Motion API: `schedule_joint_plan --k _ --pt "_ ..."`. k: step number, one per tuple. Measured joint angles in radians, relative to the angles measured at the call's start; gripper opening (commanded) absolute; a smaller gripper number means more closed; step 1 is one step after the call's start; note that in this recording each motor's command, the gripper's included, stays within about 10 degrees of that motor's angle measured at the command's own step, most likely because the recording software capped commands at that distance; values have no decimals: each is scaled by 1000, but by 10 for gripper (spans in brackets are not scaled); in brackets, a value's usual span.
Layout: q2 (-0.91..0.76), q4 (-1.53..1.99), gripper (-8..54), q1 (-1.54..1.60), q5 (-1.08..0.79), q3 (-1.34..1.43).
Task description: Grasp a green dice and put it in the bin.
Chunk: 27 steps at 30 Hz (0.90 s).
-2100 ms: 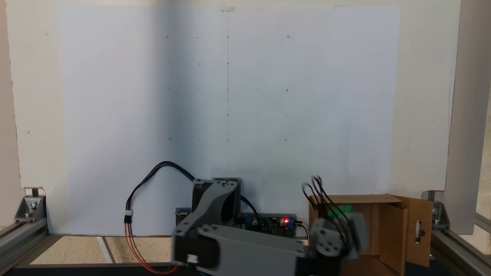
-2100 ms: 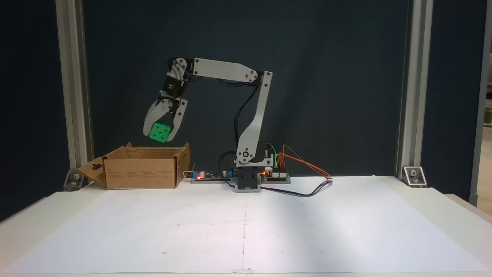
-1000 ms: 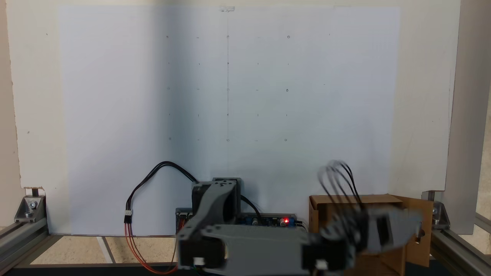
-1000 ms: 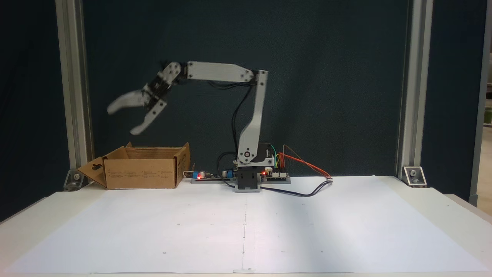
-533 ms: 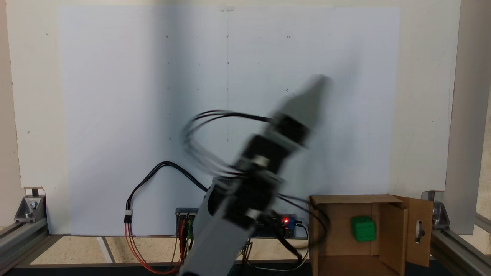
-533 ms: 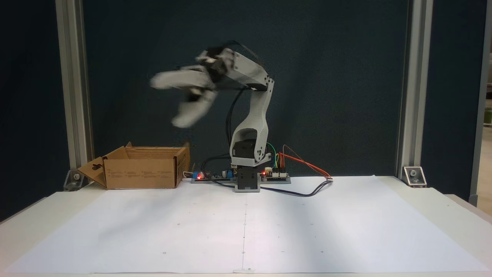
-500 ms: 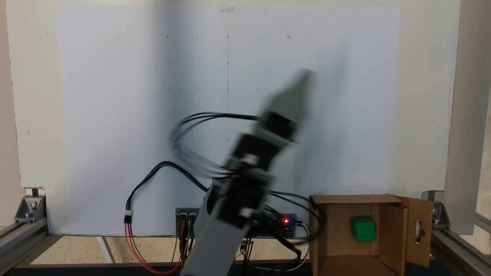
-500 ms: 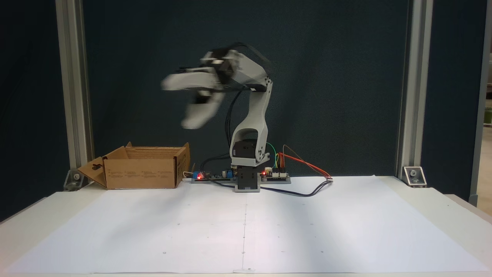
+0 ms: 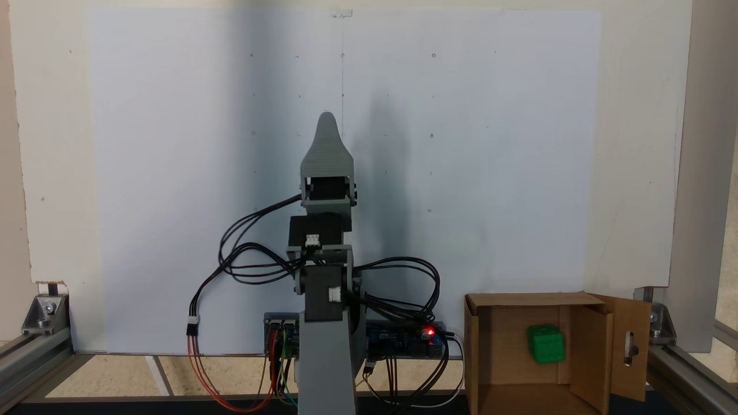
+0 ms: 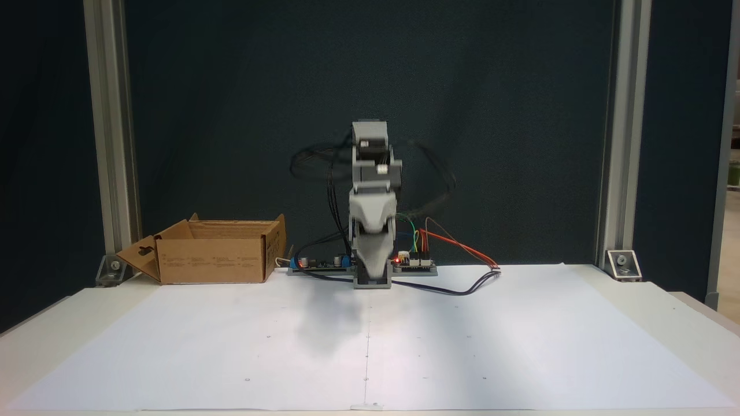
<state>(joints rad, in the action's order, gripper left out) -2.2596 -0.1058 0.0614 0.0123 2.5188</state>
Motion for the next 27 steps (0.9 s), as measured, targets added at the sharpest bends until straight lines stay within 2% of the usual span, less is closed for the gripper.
schedule_joint_plan --k 6,27 --pt "0 -262 432 -77 -9 216" --pt "0 -1124 433 -170 -14 514"
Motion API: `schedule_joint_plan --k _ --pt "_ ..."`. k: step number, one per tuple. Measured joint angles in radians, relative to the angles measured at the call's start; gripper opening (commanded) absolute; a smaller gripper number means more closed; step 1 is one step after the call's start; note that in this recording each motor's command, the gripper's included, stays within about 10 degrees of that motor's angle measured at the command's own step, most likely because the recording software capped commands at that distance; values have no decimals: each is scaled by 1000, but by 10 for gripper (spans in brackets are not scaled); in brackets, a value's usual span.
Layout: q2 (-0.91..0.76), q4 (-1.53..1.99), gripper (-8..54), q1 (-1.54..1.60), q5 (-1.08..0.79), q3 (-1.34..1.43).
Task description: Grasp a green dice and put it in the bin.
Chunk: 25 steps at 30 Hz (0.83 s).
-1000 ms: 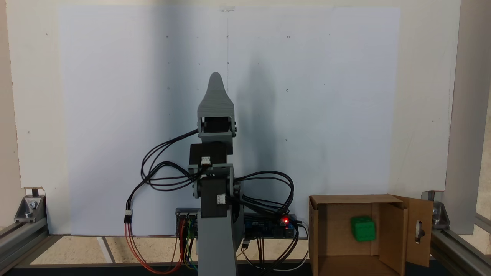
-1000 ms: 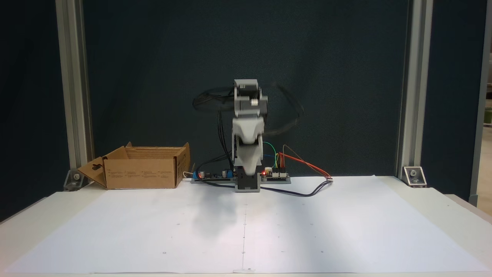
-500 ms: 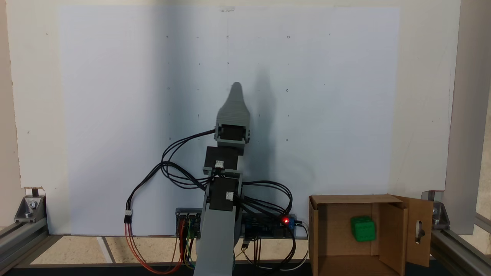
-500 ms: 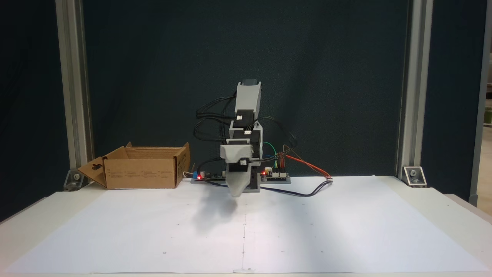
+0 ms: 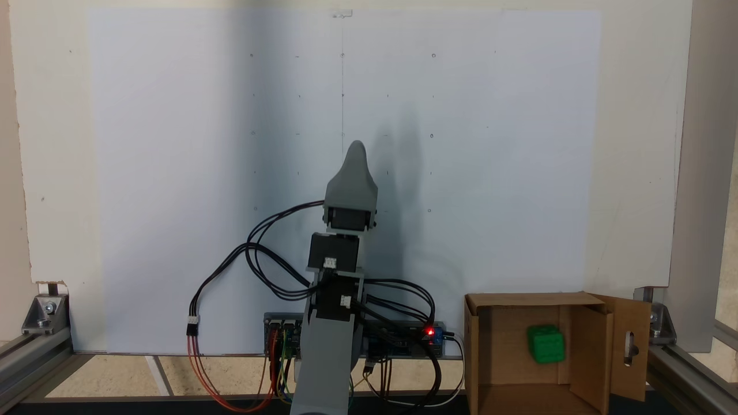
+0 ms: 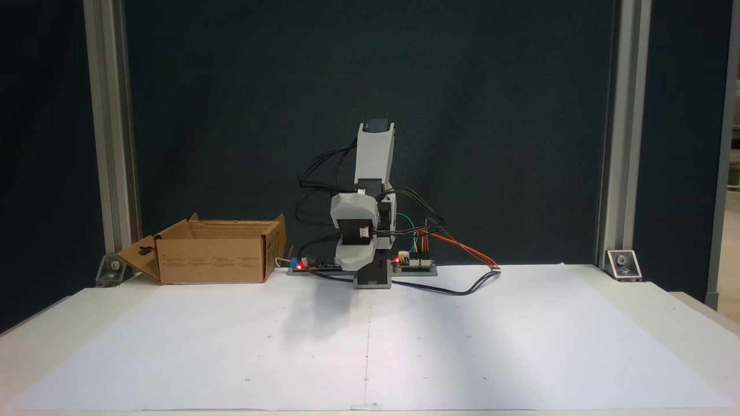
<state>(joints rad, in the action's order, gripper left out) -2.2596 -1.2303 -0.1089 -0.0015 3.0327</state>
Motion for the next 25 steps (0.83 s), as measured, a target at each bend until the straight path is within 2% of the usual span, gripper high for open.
schedule_joint_plan --k 11,25 --pt "0 -390 446 2 0 46" --pt "0 -396 446 0 0 46"
